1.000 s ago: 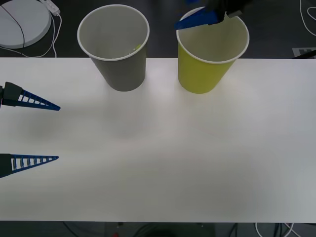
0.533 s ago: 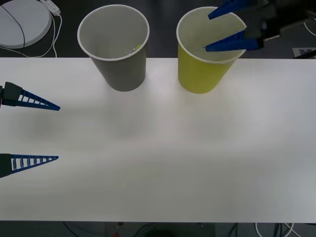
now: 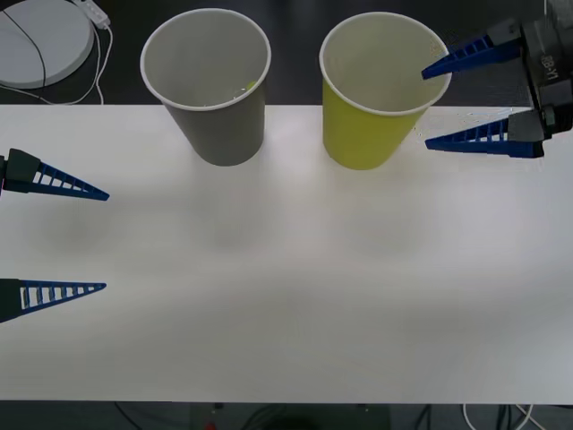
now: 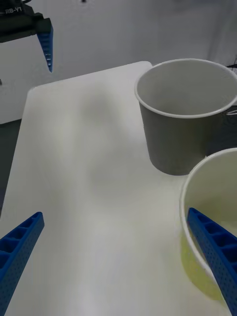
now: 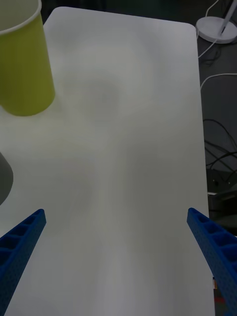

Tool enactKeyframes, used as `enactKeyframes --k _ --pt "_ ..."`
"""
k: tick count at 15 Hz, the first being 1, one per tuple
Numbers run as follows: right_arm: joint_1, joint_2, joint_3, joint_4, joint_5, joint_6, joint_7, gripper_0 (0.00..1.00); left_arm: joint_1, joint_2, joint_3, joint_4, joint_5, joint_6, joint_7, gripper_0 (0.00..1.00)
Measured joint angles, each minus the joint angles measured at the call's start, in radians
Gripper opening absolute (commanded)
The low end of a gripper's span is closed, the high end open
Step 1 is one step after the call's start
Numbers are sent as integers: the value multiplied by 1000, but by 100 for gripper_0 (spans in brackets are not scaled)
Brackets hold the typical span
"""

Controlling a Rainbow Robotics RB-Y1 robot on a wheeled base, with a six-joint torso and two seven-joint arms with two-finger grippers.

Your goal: Put the can into the green bin and the plastic bottle into the gray bin

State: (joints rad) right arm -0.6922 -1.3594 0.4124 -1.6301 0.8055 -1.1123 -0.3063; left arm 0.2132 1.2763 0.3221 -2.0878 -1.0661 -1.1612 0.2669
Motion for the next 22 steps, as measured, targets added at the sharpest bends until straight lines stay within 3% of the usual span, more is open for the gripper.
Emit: enactKeyframes --k 5,11,17,22 --pt "334 35 -289 -123 86 0 38 100 0 0 0 0 0 0 0 100" --pt "642 91 -528 -246 164 0 105 100 0 0 0 0 0 0 0 100" --pt "848 111 -647 -313 190 -2 190 100 0 0 0 0 0 0 0 100" --pt "911 128 -669 -292 186 -66 282 100 0 0 0 0 0 0 0 100"
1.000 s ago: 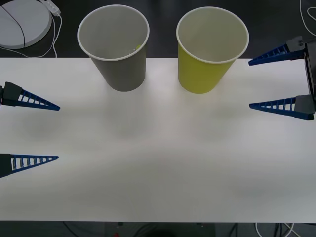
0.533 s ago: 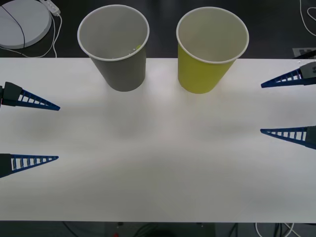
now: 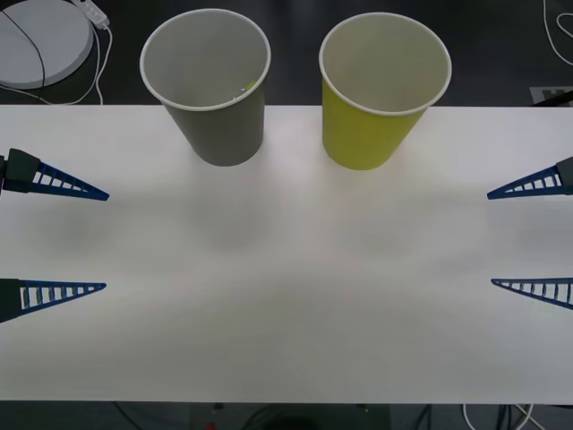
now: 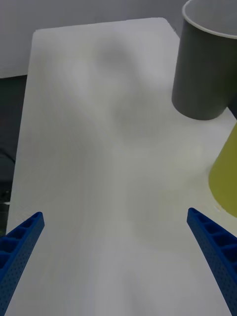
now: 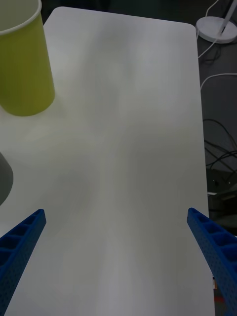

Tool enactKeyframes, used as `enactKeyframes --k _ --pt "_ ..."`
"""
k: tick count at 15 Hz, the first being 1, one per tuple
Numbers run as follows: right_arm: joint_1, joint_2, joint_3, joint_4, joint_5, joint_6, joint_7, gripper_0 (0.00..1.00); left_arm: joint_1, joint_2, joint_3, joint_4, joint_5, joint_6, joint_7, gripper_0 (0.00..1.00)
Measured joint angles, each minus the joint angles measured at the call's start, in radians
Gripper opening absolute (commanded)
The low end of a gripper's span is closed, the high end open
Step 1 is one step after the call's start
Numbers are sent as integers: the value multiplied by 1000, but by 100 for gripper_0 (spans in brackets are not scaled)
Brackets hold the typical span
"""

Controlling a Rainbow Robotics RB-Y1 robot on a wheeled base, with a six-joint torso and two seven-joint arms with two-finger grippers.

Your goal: Put the can into the green bin and the plastic bottle into the gray bin

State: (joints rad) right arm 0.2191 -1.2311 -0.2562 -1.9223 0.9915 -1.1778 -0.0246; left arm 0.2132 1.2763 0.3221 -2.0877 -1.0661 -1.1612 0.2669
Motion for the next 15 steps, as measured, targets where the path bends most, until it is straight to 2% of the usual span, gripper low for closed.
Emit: enactKeyframes --k 4,8,15 --pt "9 13 -5 40 0 -97 34 100 0 0 0 0 0 0 0 100" --pt "60 13 -32 39 -5 -105 76 100 0 0 0 0 0 0 0 100" --pt "67 19 -40 47 -23 -105 100 100 0 0 0 0 0 0 0 100"
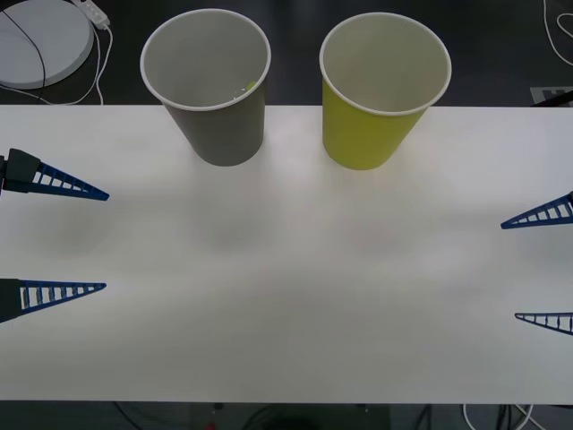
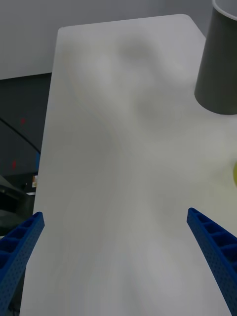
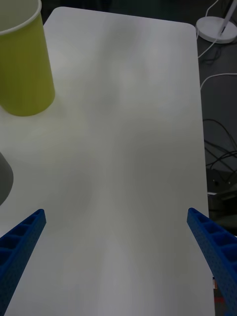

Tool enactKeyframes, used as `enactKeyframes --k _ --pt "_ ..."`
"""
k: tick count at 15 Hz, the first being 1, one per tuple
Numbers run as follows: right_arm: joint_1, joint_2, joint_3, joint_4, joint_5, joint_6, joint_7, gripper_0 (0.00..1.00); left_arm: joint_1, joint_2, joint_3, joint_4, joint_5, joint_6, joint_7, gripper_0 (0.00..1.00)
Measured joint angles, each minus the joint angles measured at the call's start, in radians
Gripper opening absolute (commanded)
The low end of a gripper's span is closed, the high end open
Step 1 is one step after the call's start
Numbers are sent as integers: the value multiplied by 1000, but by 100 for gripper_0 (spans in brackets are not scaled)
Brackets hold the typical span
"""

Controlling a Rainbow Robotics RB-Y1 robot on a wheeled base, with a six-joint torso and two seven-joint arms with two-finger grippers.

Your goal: Put the can into the green bin and the plastic bottle into the gray bin

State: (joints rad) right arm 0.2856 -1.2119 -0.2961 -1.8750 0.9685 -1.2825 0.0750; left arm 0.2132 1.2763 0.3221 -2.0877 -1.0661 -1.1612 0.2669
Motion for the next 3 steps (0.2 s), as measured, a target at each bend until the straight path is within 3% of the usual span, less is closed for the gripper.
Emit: enactKeyframes --k 3 --pt "0 0 0 0 0 0 0 100 0 0 0 0 0 0 0 100"
